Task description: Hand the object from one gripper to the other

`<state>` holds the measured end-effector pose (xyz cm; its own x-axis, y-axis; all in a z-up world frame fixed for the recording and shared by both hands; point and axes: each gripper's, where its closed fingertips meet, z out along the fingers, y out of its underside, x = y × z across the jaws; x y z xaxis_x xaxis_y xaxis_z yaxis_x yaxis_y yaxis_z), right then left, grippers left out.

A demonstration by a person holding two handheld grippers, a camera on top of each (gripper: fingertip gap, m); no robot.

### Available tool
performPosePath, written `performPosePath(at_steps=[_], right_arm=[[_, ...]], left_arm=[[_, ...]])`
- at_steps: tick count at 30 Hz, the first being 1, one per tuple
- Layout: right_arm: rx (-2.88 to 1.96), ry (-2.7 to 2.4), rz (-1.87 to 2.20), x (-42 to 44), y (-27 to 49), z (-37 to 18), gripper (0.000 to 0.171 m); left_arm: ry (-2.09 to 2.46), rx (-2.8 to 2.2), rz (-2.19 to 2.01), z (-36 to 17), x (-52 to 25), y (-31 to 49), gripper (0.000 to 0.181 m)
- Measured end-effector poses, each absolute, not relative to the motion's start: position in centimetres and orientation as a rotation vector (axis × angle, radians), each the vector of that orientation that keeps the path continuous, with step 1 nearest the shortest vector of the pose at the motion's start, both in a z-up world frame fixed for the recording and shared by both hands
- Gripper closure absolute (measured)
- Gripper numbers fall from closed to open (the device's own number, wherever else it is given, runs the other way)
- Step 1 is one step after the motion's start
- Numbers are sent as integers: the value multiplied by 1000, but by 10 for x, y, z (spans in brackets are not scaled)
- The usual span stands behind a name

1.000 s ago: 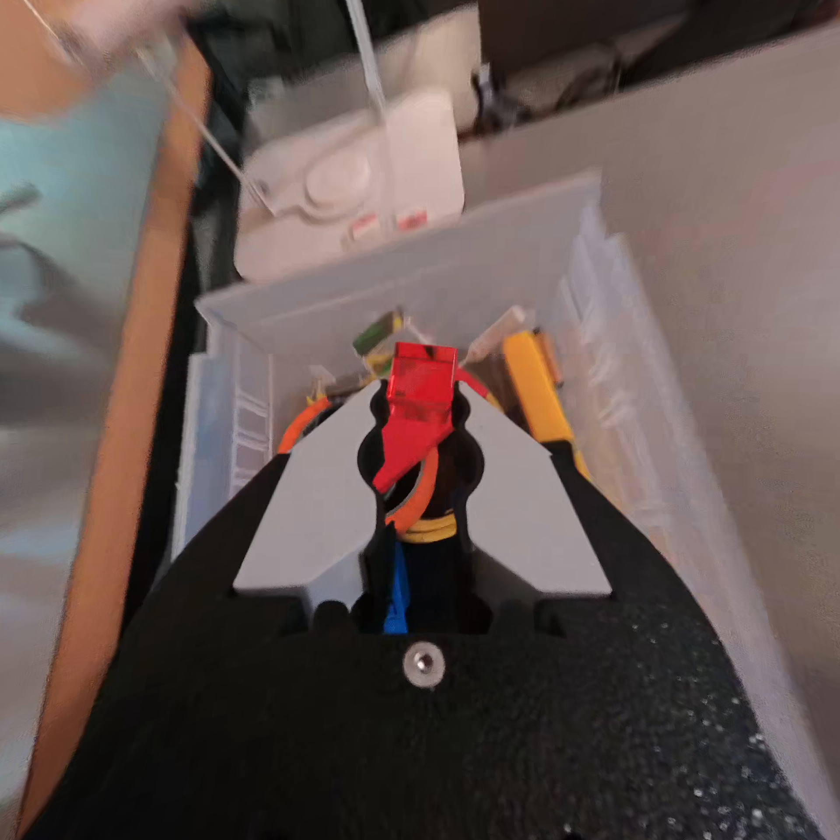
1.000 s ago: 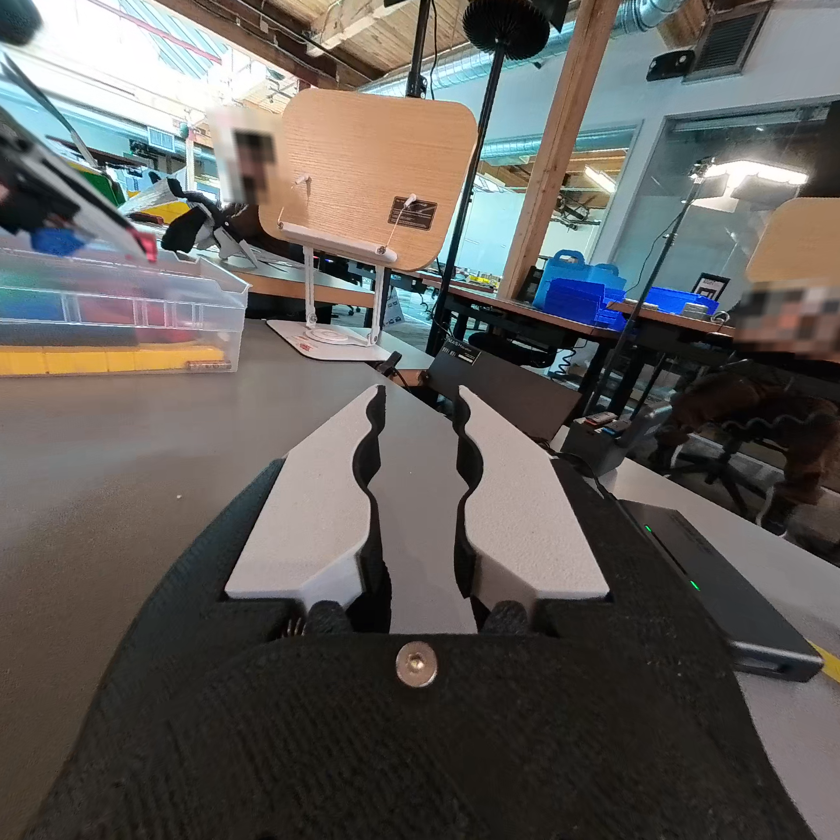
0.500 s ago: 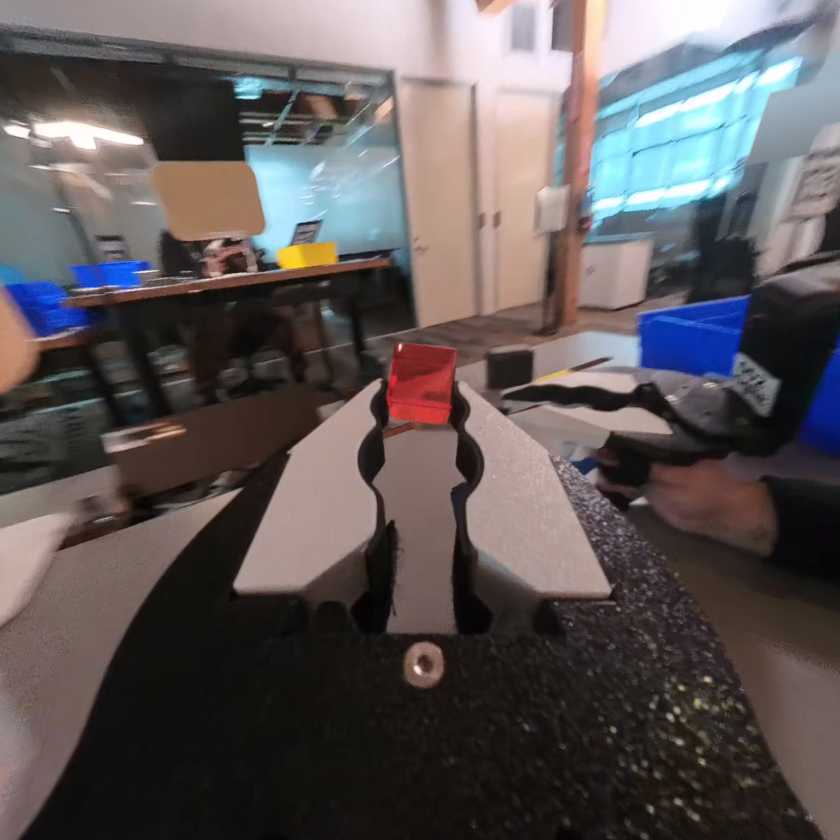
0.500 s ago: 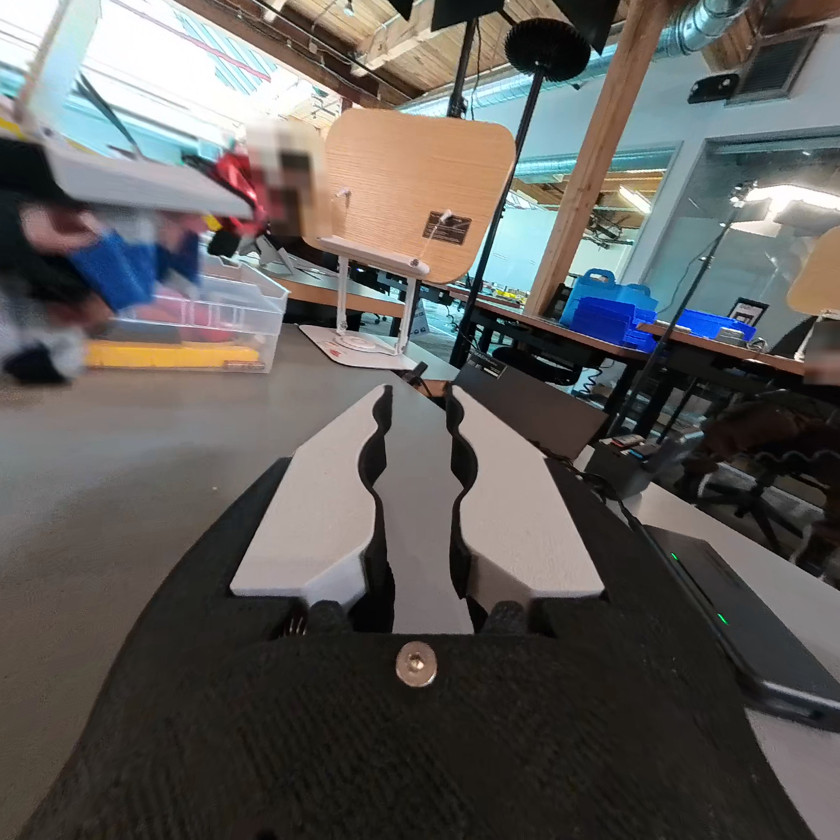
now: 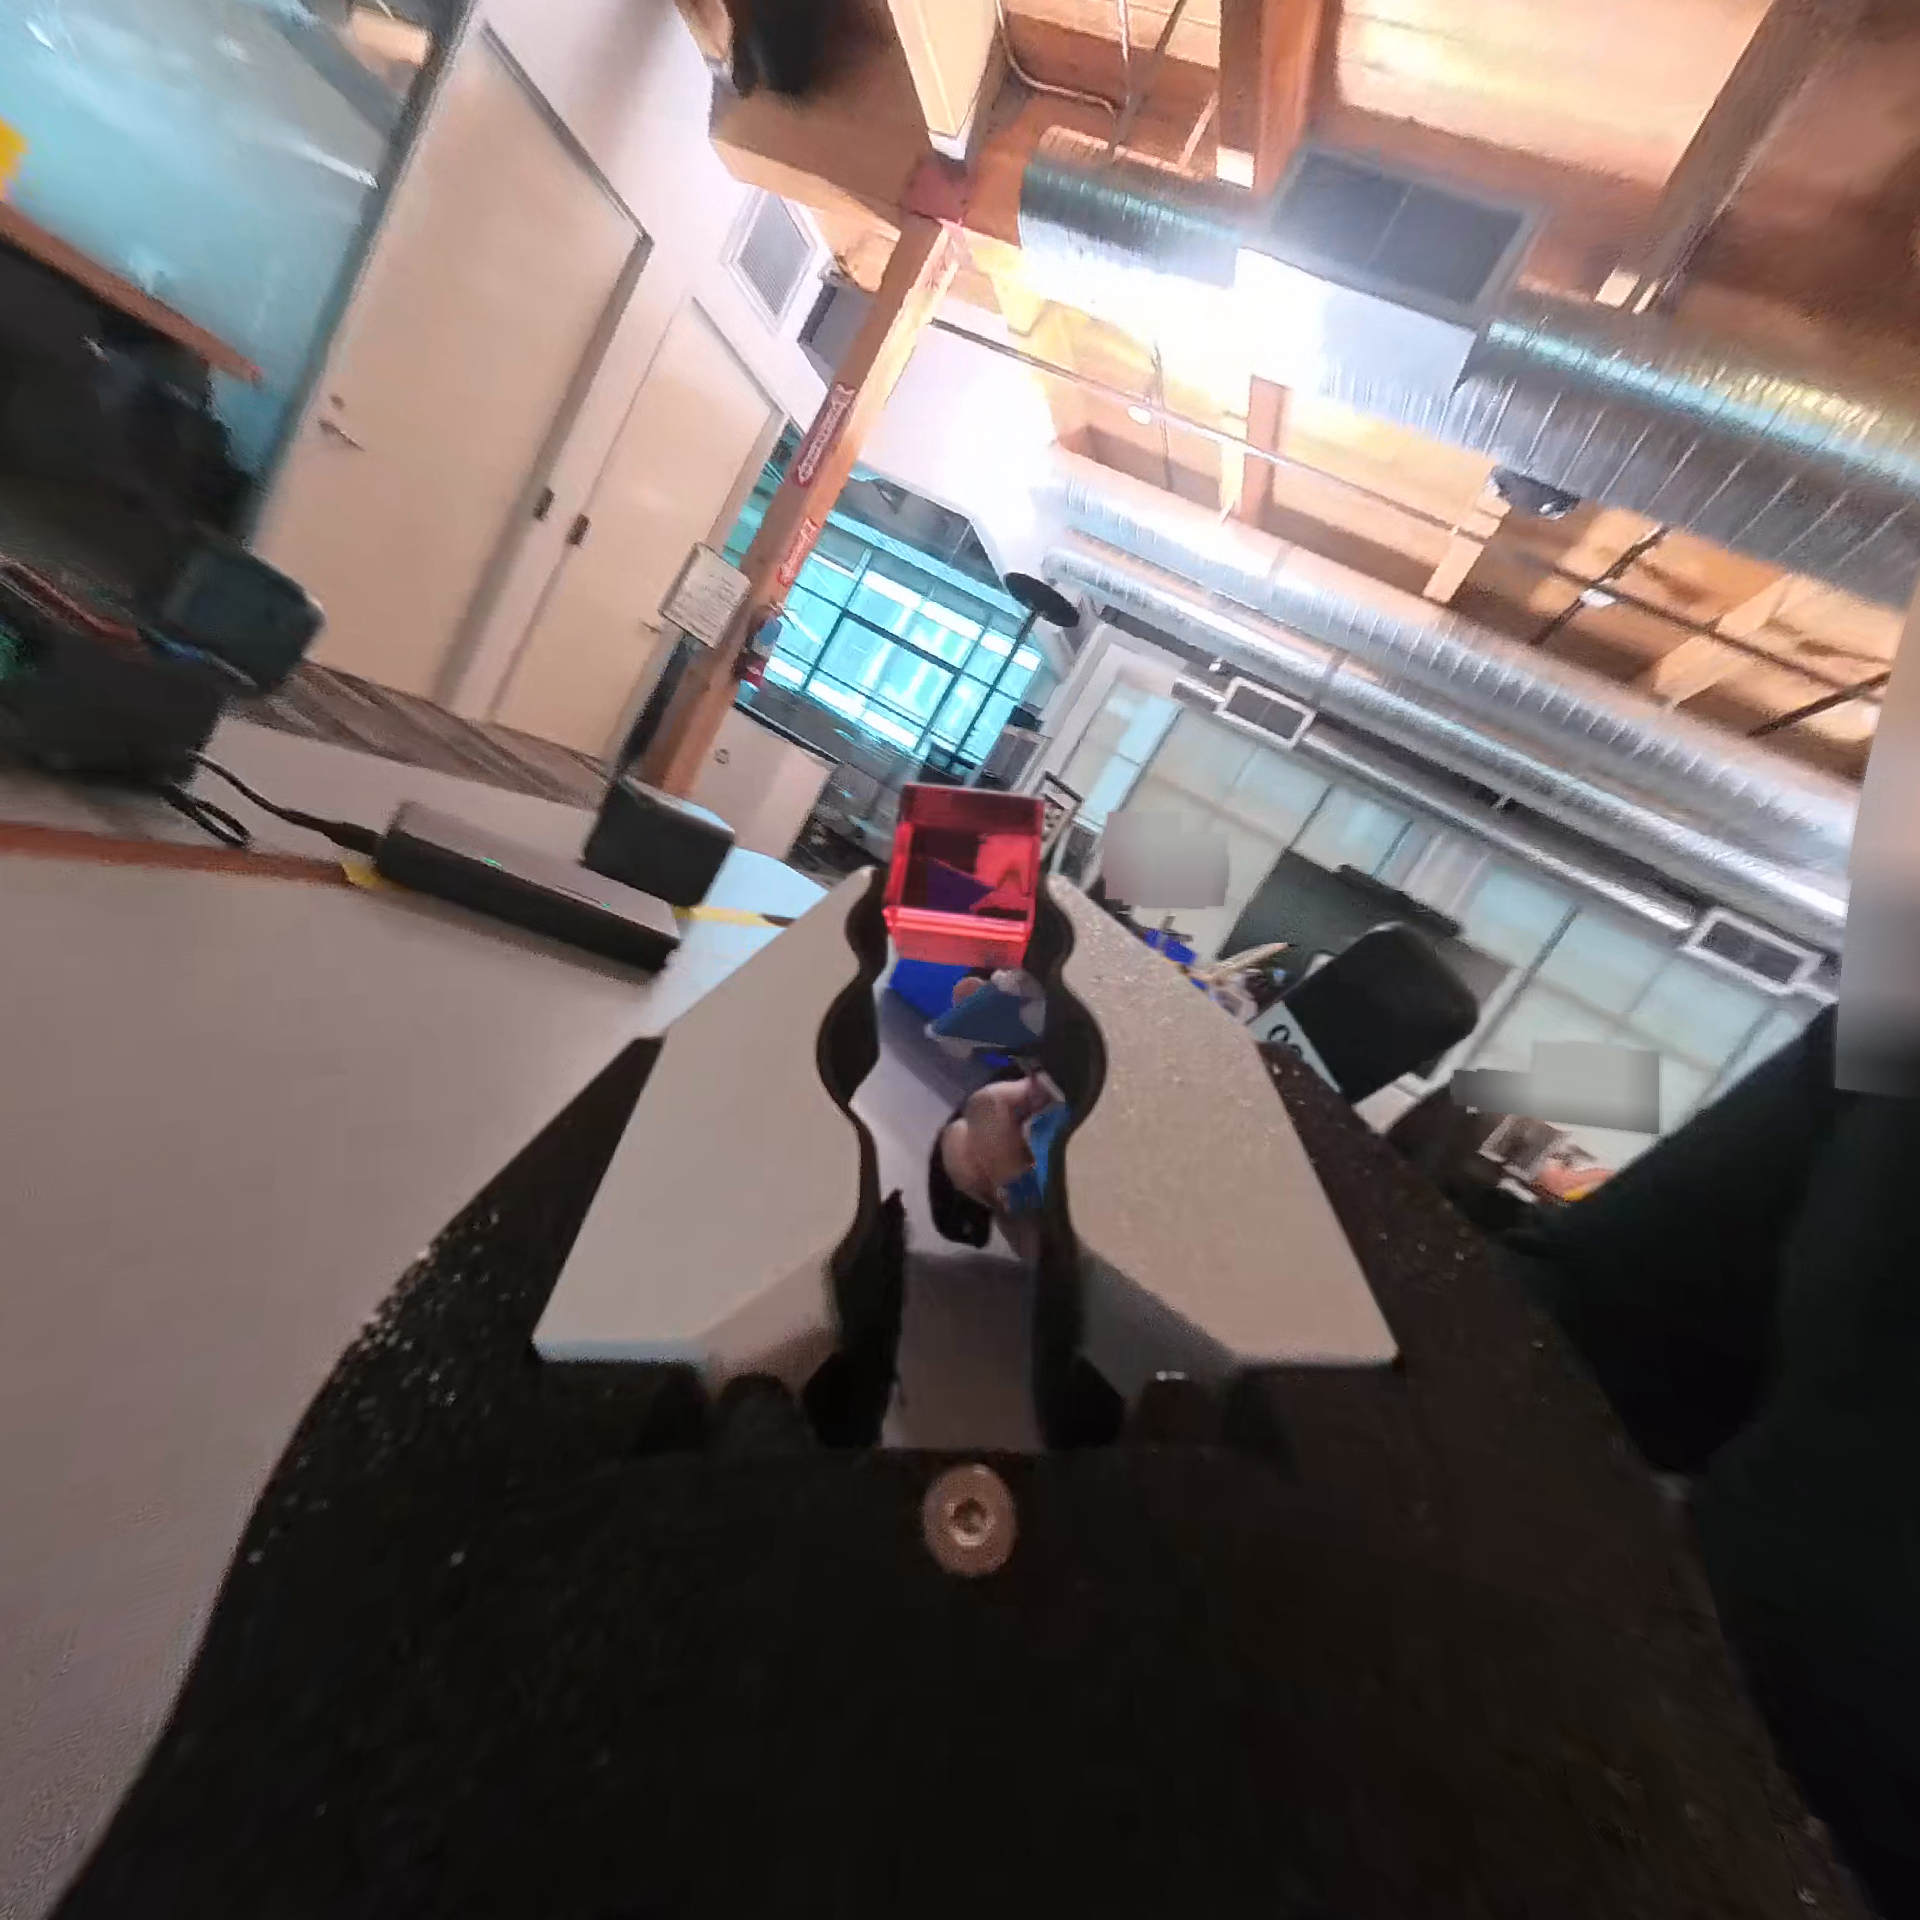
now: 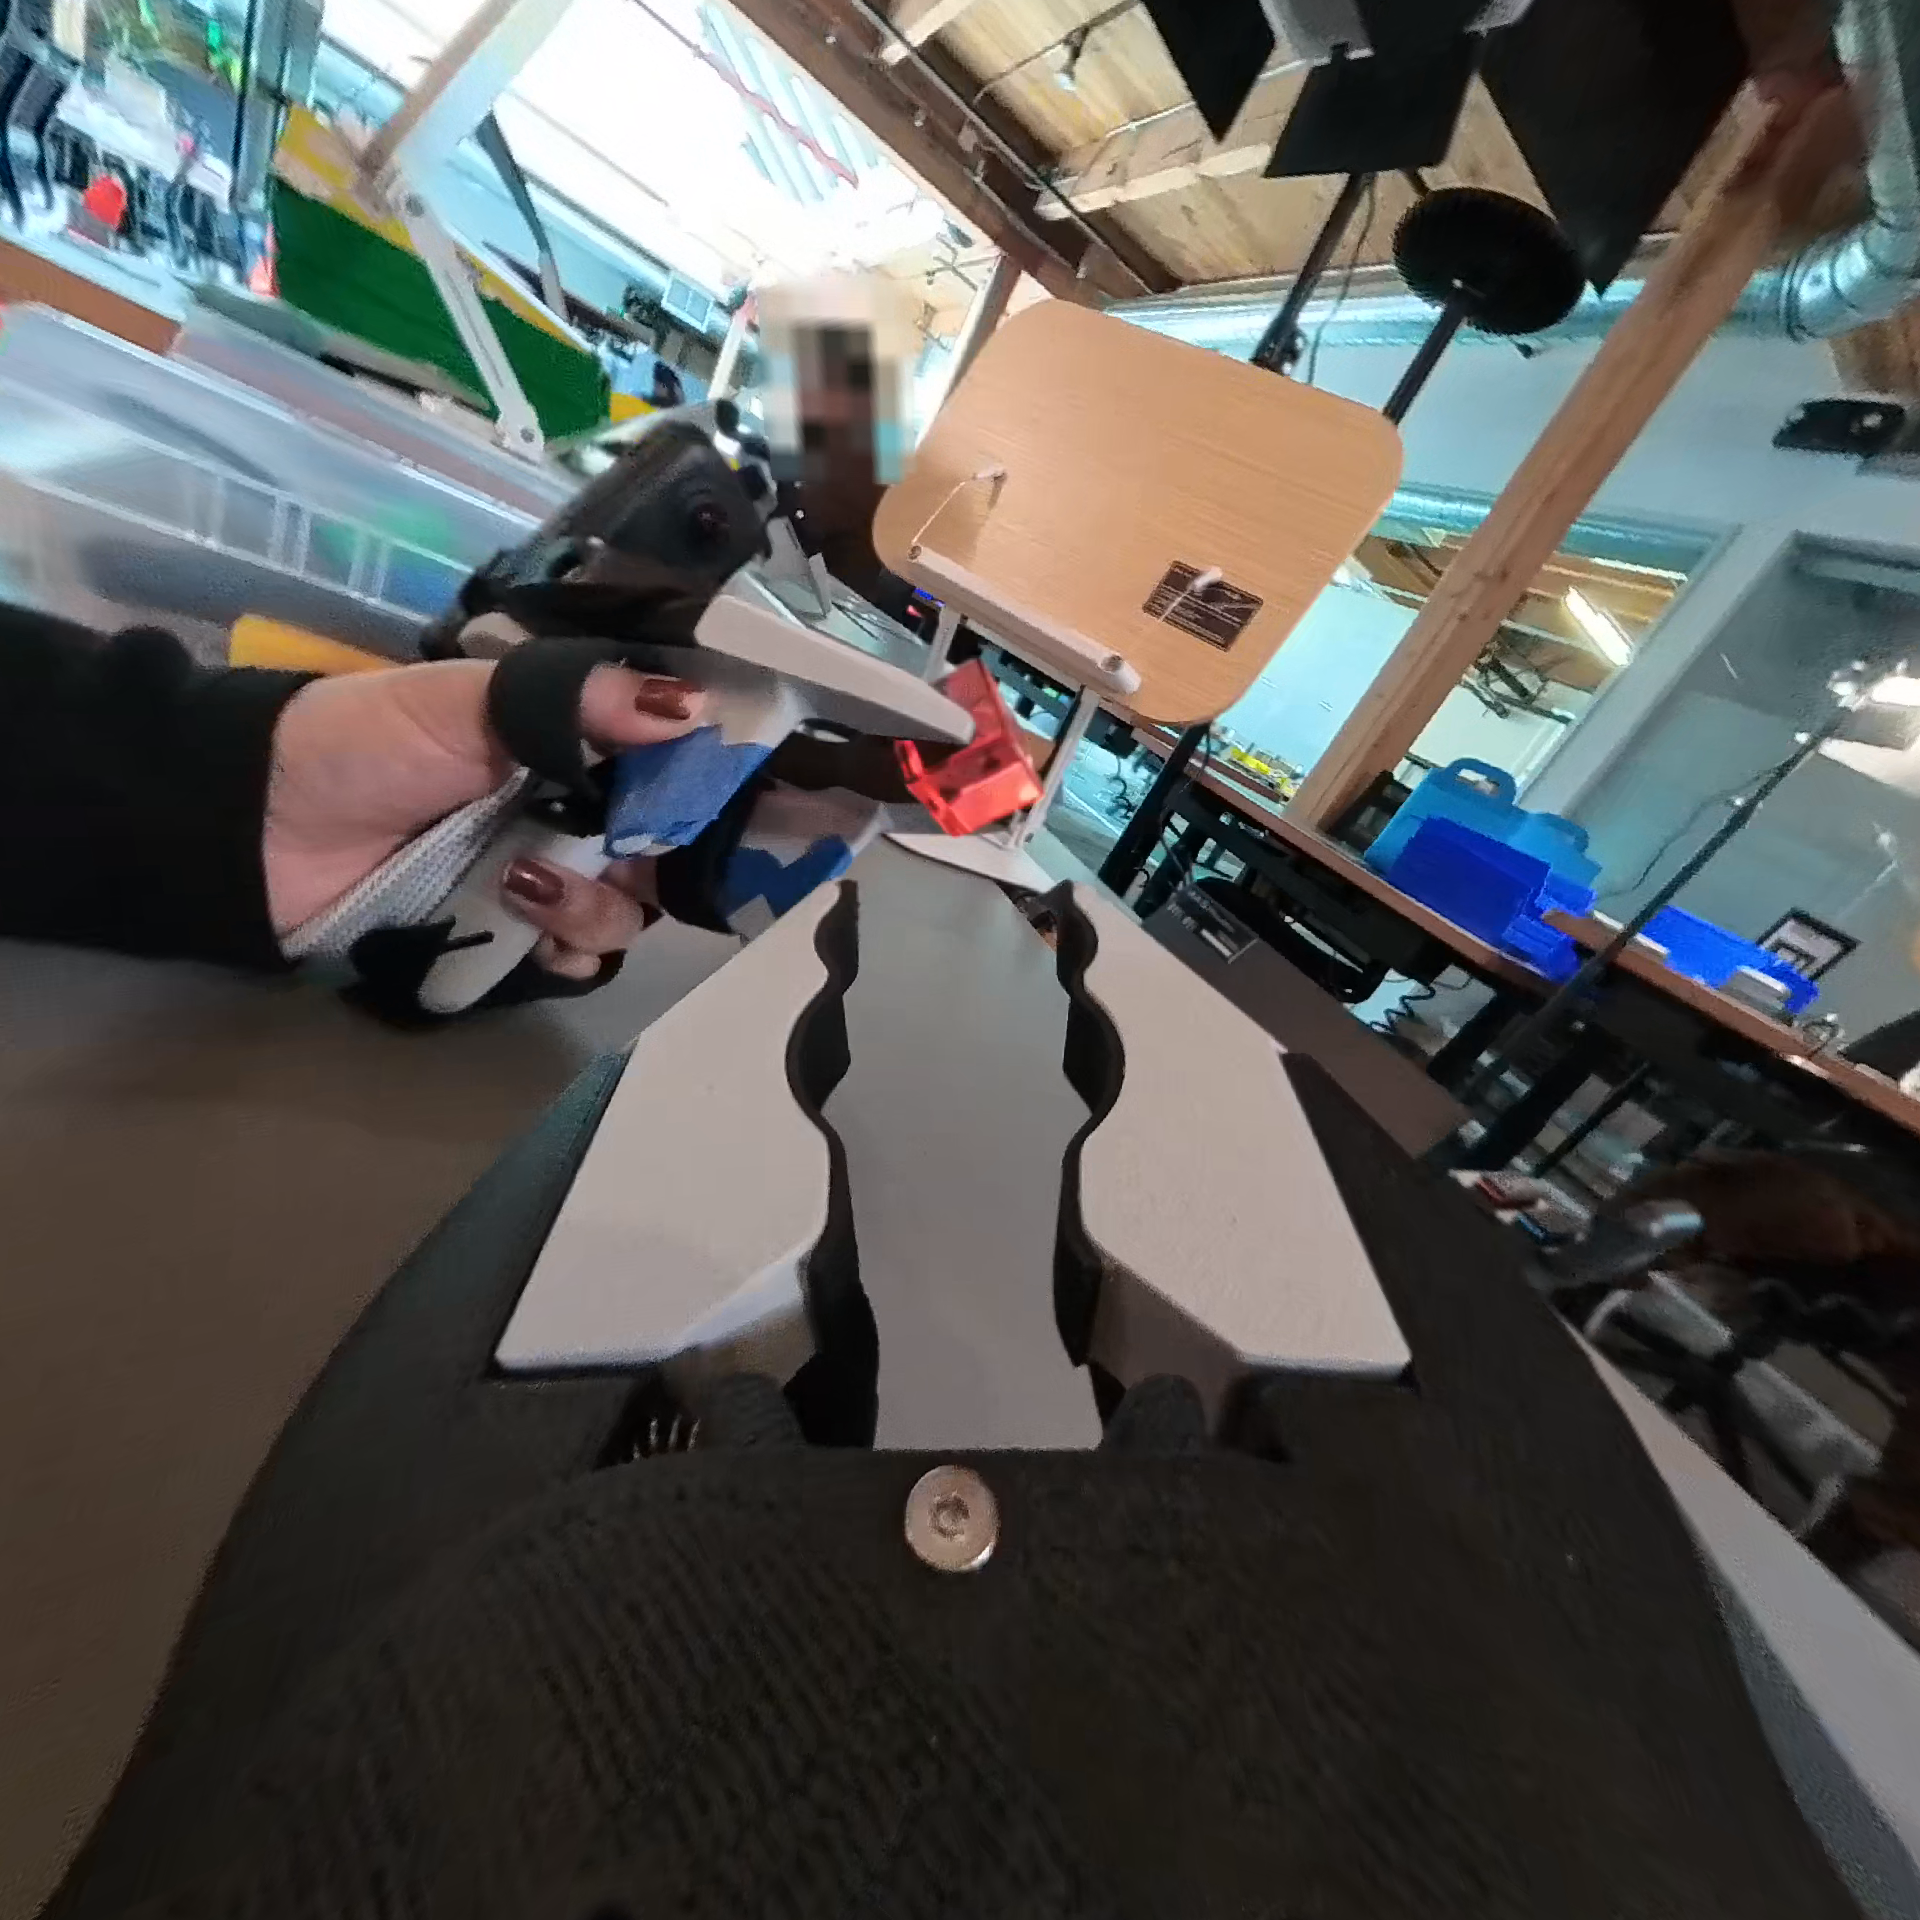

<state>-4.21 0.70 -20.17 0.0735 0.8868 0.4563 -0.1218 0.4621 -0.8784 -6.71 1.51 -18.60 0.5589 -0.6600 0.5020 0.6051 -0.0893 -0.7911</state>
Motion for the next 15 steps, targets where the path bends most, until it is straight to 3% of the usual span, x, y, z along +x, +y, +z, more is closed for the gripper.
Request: performPosePath(at_steps=[5, 15], right_arm=[[-712, -1281, 730, -46, 2, -201, 129], [-669, -1270, 644, -45, 2, -199, 141]], left_arm=[[93, -1343, -1192, -192, -51, 14, 156], [177, -1417, -1301, -201, -26, 11, 156]])
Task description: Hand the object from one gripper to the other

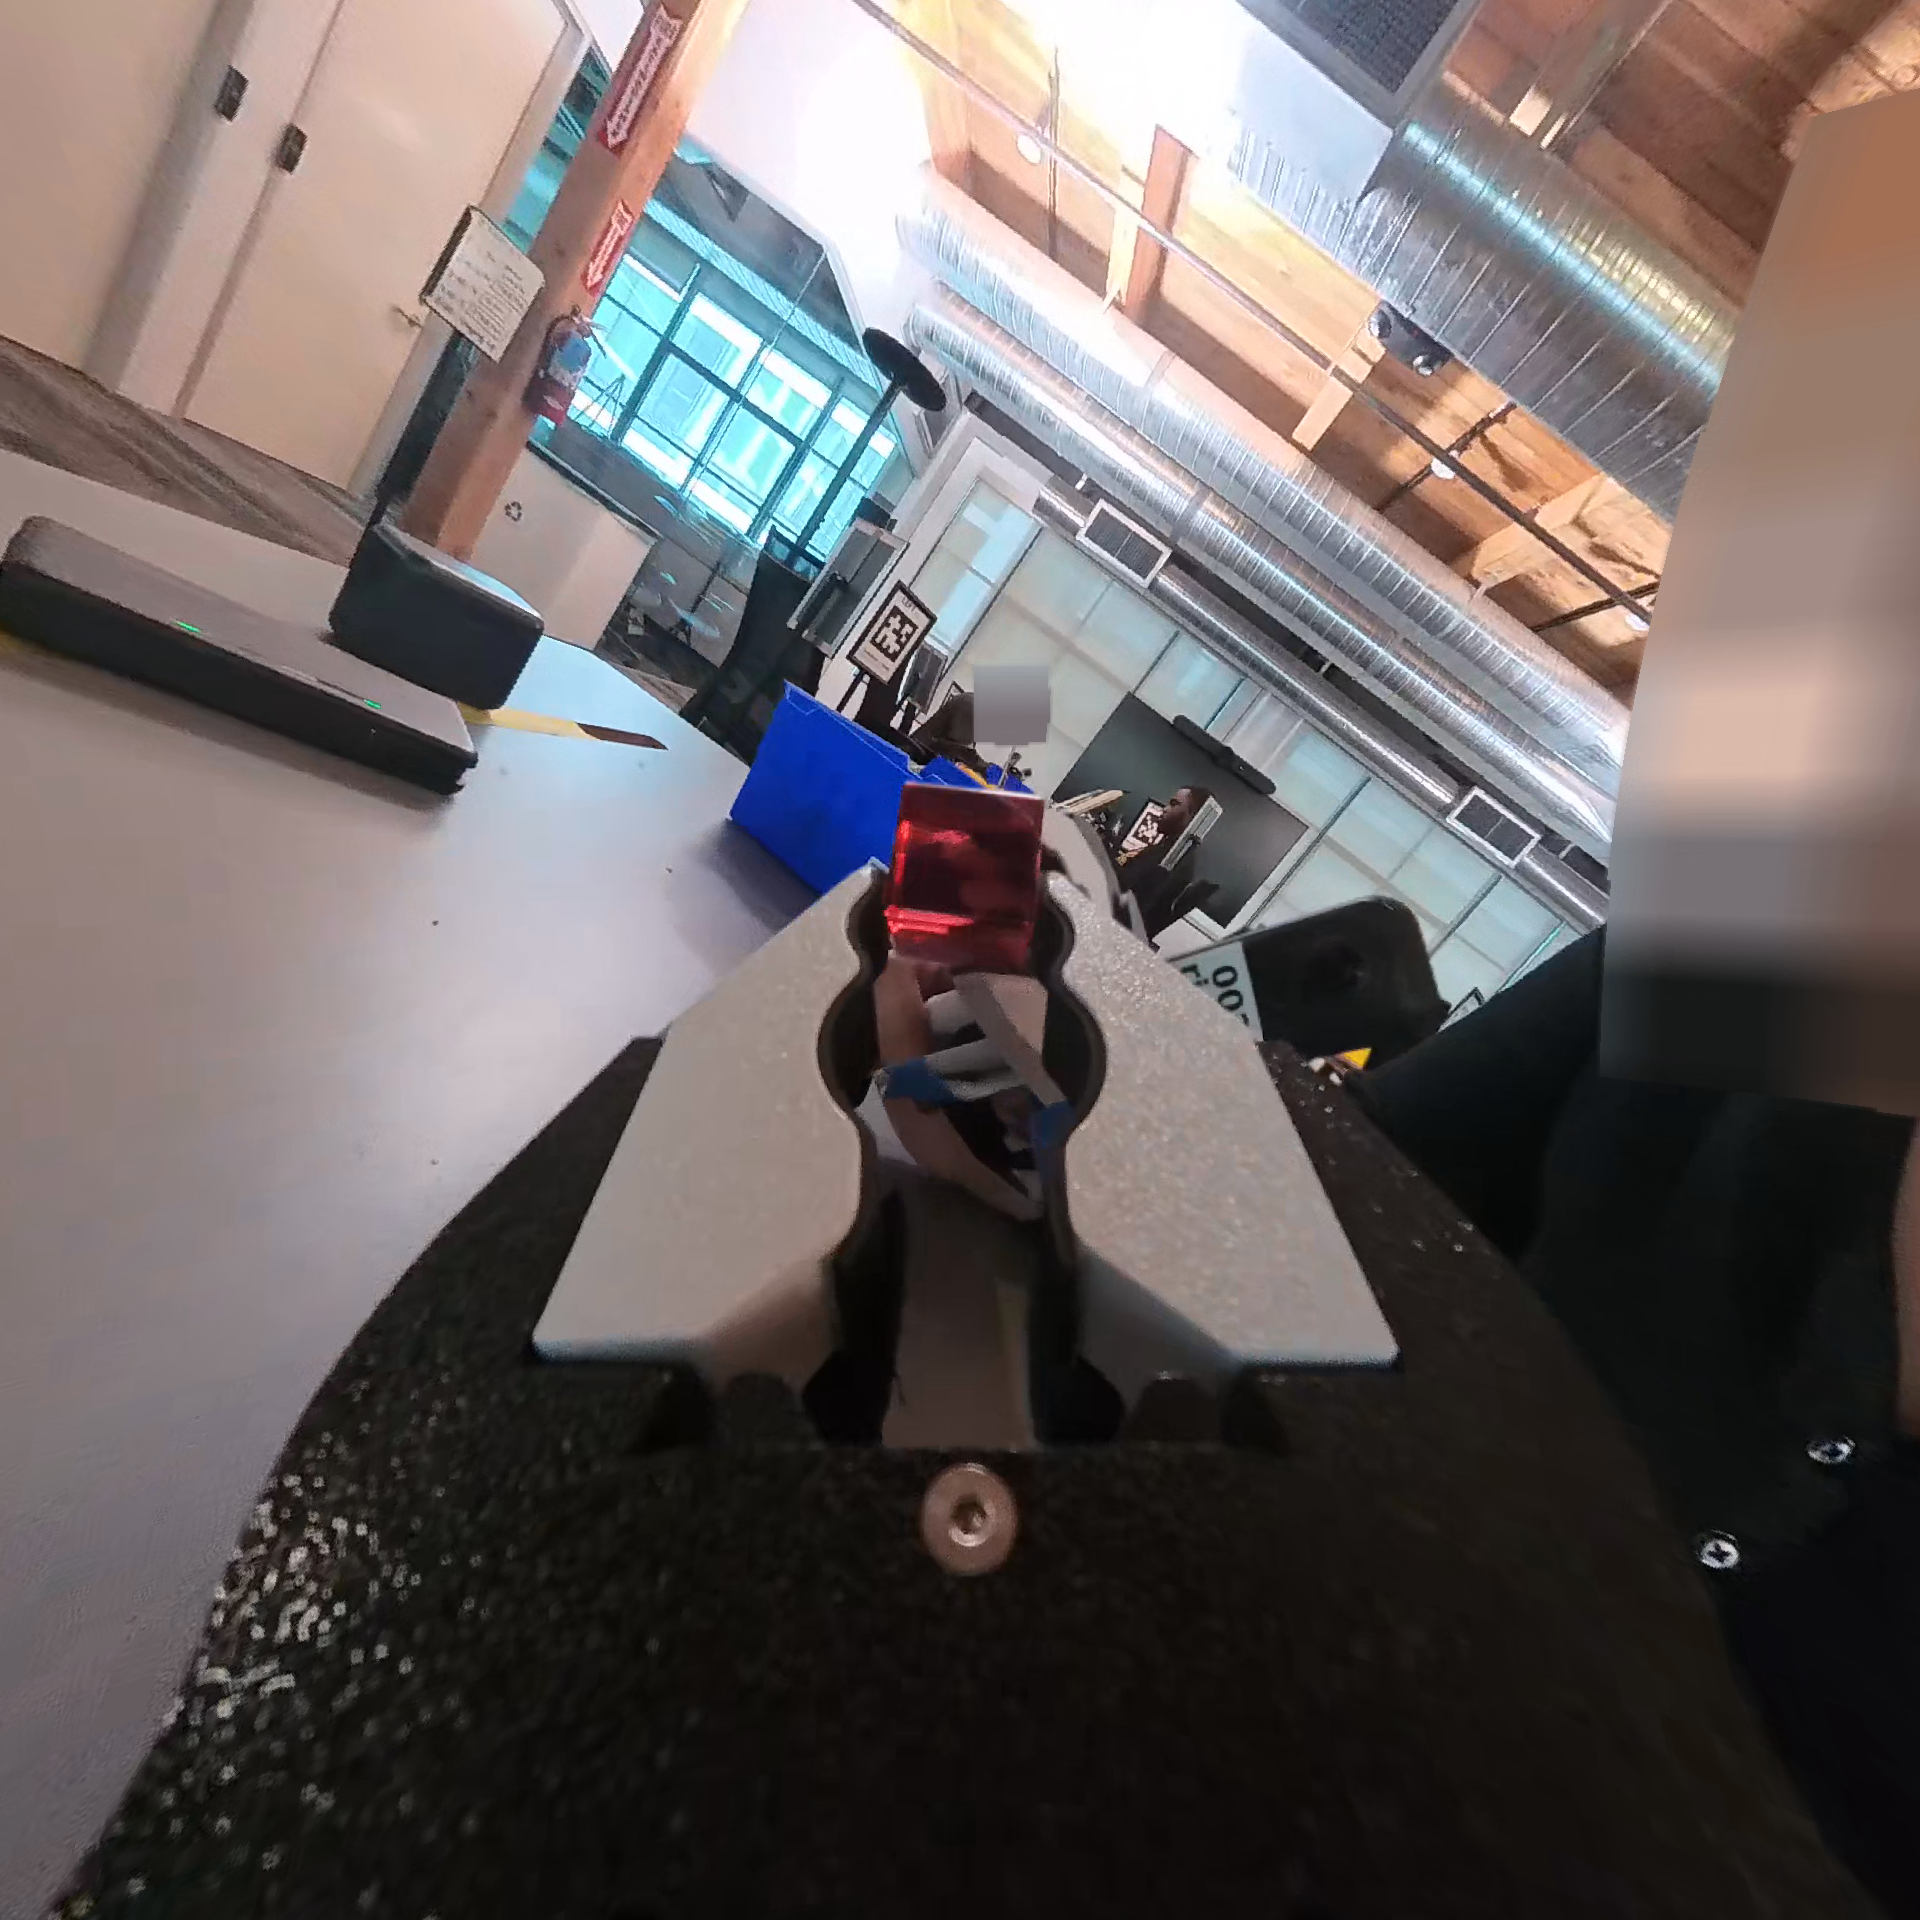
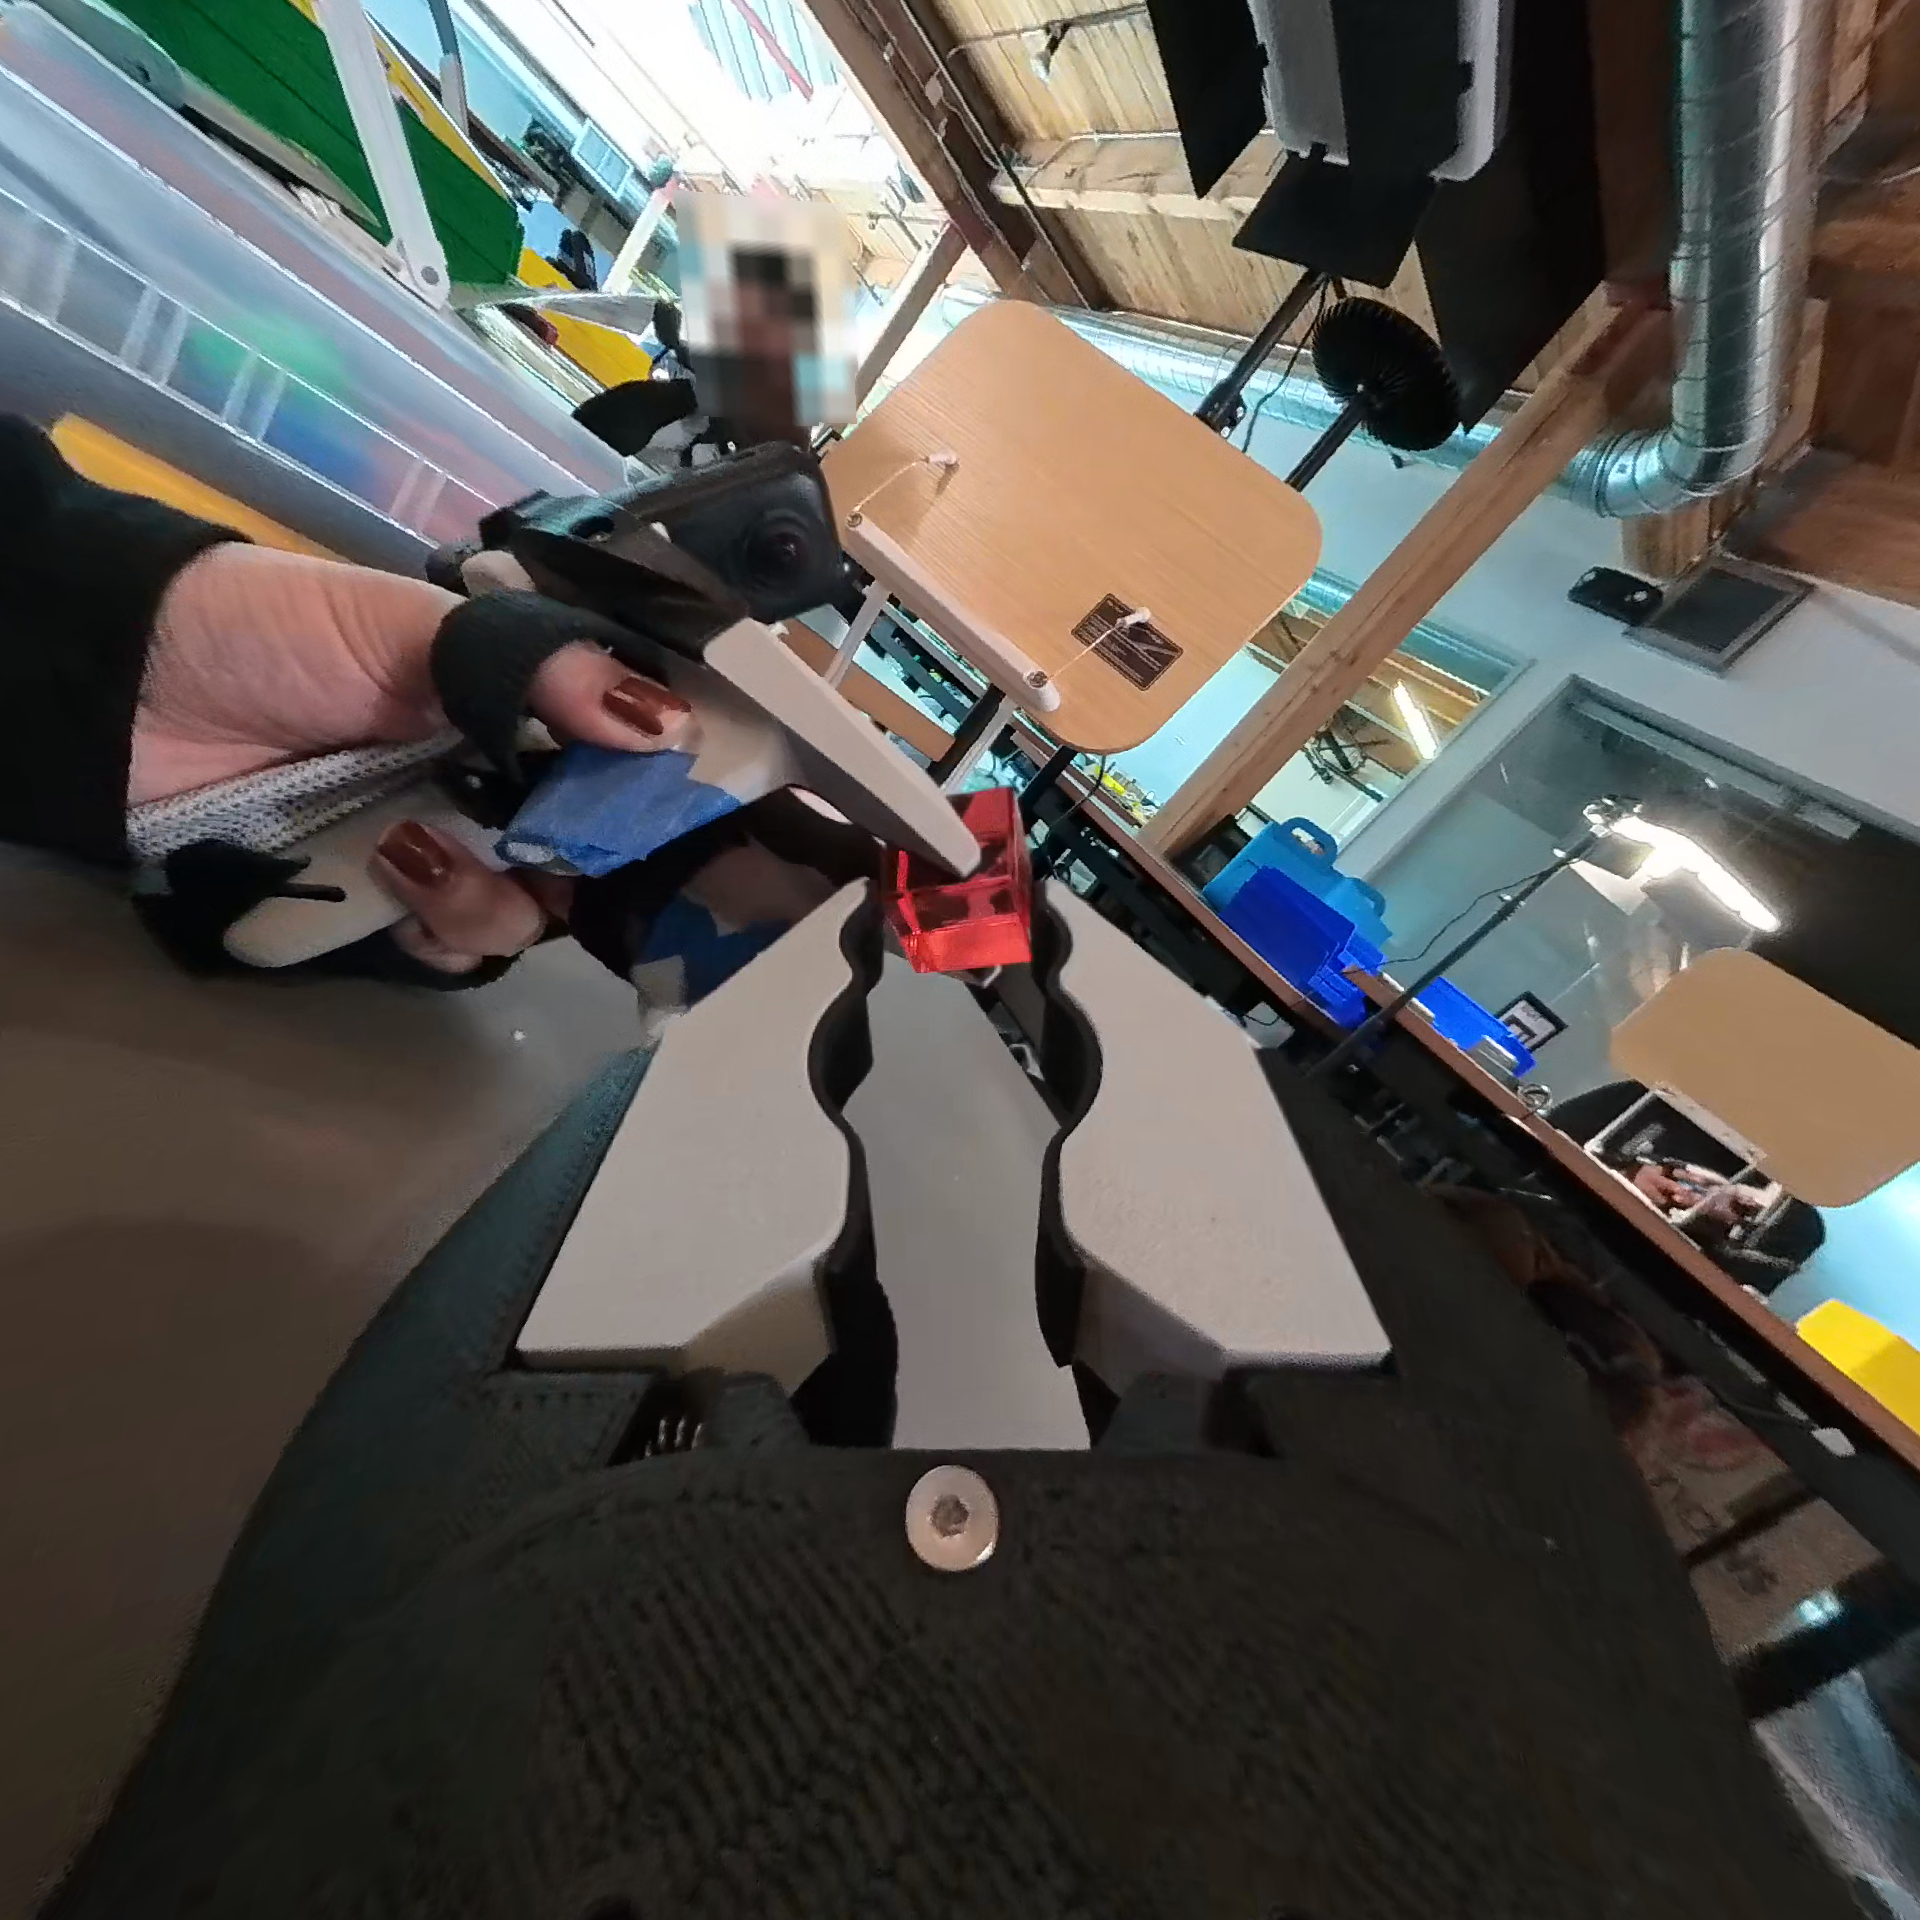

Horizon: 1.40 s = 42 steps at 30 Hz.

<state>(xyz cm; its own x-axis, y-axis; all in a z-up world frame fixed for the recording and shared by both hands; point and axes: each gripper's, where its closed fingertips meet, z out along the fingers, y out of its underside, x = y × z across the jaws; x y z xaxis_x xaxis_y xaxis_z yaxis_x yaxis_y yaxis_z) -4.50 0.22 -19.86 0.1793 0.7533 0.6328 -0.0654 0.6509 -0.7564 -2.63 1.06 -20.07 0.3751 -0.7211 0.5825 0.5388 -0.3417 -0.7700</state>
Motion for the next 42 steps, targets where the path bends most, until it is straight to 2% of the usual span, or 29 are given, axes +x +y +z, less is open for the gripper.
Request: performPosePath(at_steps=[2, 3, 4, 6, 8, 9, 10, 13, 17, 22, 25, 27, 32, 37, 40, 42], right_arm=[[-673, -1272, 641, -46, 3, -198, 144], [-690, -1277, 657, -46, 4, -200, 146], [-712, -1280, 681, -46, 6, -201, 146], [-773, -1265, 751, -44, 13, -201, 146], [-858, -1238, 874, -41, 21, -200, 146], [-902, -1226, 955, -39, 25, -201, 146], [-943, -1216, 1047, -38, 27, -202, 146], [-1078, -1178, 1316, -38, 34, -206, 146], [-1127, -1153, 1473, -35, 38, -204, 146], [-1141, -1228, 1526, -37, 29, -209, 146], [-1143, -1259, 1540, -38, 26, -211, 146], [-1153, -1261, 1543, -38, 26, -212, 146], [-1159, -1279, 1555, -39, 24, -213, 147], [-1174, -1271, 1529, -40, 26, -214, 147], [-1114, -1172, 1488, -35, 34, -204, 128], [-1081, -1120, 1425, -32, 41, -199, 122]], left_arm=[[172, -1411, -1292, -200, -27, 11, 156], [153, -1404, -1260, -200, -30, 14, 150], [115, -1386, -1193, -198, -37, 19, 123], [63, -1355, -1046, -195, -54, 24, 92], [89, -1353, -873, -193, -66, 24, 75], [144, -1369, -773, -193, -67, 23, 75], [220, -1401, -647, -196, -65, 23, 75], [517, -1469, -218, -215, -54, 26, 100], [768, -1513, 189, -237, -40, 35, 104], [947, -1325, 792, -223, -40, 34, 110], [1046, -1285, 889, -230, -30, 34, 123], [1049, -1294, 950, -231, -35, 37, 126], [1016, -1301, 971, -227, -42, 35, 154], [989, -1372, 898, -231, -46, 37, 157], [973, -1483, 826, -245, -50, 41, 156], [936, -1521, 745, -247, -51, 42, 157]])
